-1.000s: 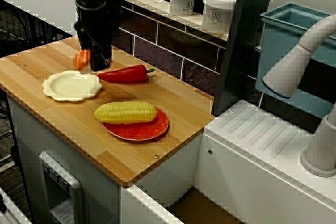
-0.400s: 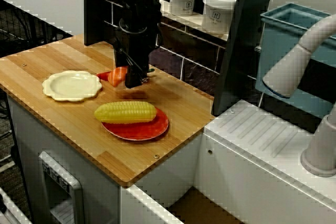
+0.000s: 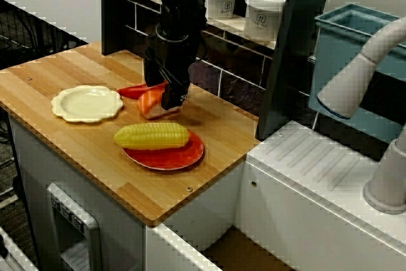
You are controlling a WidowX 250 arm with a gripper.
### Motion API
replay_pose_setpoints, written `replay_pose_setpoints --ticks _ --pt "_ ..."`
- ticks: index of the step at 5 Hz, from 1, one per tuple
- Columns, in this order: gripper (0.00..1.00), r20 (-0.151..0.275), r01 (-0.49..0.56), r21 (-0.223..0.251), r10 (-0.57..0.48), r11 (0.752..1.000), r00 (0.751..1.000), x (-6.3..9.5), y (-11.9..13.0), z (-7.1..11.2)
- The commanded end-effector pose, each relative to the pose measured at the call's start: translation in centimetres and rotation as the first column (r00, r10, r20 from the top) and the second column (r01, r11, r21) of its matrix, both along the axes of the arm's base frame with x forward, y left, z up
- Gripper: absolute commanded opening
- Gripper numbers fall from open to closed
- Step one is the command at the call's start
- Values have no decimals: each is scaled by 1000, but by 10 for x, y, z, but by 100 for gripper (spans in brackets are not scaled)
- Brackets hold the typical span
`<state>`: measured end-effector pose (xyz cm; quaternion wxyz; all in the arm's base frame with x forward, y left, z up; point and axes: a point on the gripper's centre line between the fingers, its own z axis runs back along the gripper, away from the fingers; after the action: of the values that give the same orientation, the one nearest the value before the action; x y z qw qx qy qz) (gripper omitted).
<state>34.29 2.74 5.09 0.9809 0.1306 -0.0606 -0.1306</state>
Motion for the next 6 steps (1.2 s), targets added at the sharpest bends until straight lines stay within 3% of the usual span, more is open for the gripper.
replay_pose_setpoints --ticks 1,2,3,4,6 --pt "100 45 -46 -58 49 997 998 -27 20 35" --pt "100 31 -50 -120 55 991 998 -47 33 59" --pt "100 47 -38 -160 46 986 998 -72 40 81" --pt "100 50 -22 -182 32 983 998 -95 40 88" --pt "100 87 101 -182 -86 978 992 -123 14 73"
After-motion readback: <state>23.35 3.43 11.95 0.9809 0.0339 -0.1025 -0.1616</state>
